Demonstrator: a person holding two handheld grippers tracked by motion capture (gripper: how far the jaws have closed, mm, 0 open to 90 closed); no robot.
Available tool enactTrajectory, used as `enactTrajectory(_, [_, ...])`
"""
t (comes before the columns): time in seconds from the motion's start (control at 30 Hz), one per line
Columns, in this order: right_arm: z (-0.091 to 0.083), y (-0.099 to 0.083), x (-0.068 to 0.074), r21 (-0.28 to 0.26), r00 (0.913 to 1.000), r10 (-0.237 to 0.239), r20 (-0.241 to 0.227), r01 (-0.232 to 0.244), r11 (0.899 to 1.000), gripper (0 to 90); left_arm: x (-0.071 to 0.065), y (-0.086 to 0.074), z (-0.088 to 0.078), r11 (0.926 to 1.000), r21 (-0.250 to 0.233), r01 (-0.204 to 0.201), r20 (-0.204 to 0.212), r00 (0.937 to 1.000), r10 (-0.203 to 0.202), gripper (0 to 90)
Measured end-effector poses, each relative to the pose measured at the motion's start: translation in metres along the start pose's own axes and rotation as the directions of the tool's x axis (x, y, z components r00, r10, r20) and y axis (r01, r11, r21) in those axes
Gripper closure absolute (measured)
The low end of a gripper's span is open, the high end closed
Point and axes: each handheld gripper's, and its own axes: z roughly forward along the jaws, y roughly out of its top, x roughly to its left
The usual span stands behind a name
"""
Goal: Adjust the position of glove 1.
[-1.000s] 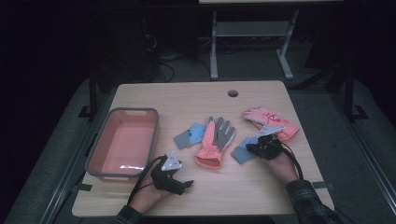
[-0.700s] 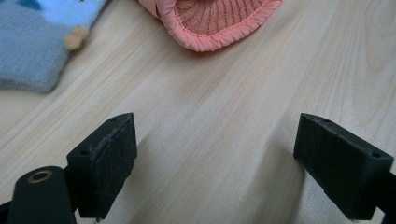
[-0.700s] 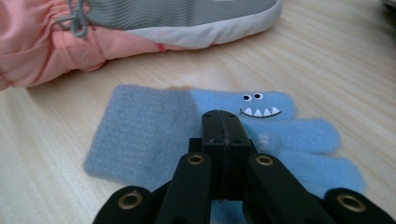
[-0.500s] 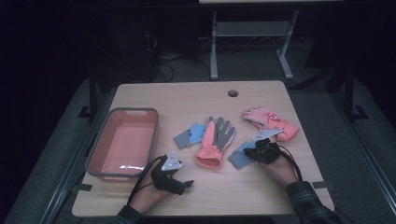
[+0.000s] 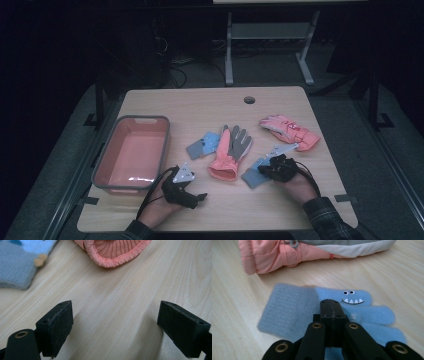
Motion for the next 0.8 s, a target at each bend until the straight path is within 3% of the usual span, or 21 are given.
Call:
enactTrajectory(0.13, [-0.001,-0.001,0.007,0.007,1.0000,0.003,-0.008,-0.003,1.000,89.9,0.000,0.000,0.000,1.0000,0.000,0.000,0.000,1.0000,0.000,12.7])
enactTrajectory(0.8, [0.000,-0.002,0.053,0.019,0.9941,-0.073,-0.080,0.075,0.997,89.9,0.000,0.000,0.000,1.0000,0.000,-0.001,0.000,1.0000,0.001,12.7])
